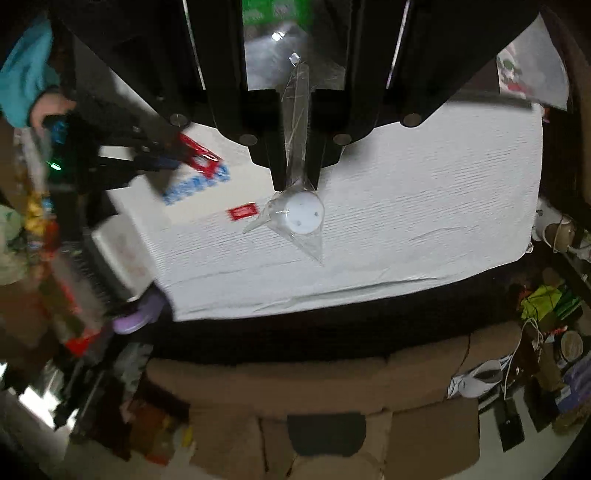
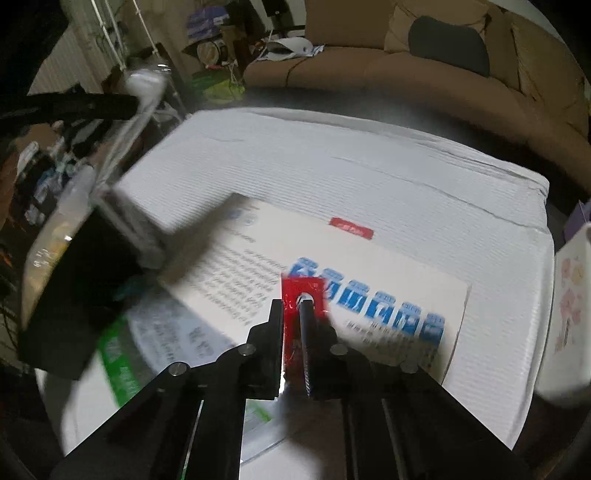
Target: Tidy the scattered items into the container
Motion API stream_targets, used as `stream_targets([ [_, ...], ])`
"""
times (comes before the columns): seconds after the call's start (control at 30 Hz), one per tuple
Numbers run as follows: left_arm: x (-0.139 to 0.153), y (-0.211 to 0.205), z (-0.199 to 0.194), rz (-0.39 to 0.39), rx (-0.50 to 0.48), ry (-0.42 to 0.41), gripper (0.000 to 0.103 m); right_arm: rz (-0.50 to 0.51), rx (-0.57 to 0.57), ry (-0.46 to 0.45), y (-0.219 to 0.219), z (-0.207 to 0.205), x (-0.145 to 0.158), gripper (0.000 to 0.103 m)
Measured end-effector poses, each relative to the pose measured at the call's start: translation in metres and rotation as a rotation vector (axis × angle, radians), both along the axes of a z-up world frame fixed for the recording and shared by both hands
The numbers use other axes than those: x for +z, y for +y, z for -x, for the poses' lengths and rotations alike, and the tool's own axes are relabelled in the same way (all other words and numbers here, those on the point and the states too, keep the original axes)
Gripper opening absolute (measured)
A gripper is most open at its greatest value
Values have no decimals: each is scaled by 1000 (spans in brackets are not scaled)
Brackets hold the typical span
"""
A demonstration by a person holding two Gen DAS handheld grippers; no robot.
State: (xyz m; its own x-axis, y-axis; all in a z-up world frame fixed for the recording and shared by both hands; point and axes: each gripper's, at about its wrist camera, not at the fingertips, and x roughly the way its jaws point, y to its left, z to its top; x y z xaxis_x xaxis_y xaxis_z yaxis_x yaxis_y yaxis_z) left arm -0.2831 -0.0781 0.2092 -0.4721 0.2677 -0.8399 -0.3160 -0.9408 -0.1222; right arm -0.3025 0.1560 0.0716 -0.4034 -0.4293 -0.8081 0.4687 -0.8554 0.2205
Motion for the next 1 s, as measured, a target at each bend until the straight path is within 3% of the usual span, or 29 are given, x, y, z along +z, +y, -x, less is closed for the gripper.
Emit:
stream_targets([
  [0.1, 27, -17, -25, -27, -4, 28, 9, 32, -3, -5, 1, -16, 16, 8],
  [0.23, 59, -45, -64, -67, 21, 58, 9, -50, -42, 5, -4, -36, 26, 12],
  [0.33, 63, -84, -95, -77, 76, 45, 9, -53, -50, 3, -5, -48, 25, 17],
  [0.53, 31, -159, -132, -91, 222, -37, 9, -69, -5, 31, -24, -82, 35, 21],
  [0.7, 3, -187, -151, -69, 285, -80, 9, -57, 22, 62, -39, -100, 54, 34],
  [0.8, -11, -199, -154, -54, 311, -104, 9, -50, 31, 70, -46, -109, 61, 36],
  [0.9, -31, -214, -152, -4, 340, -140, 9, -64, 40, 72, -52, -114, 63, 36],
  [1.0, -55, -223, -151, 105, 362, -171, 9, -67, 39, 69, -53, -116, 63, 36],
])
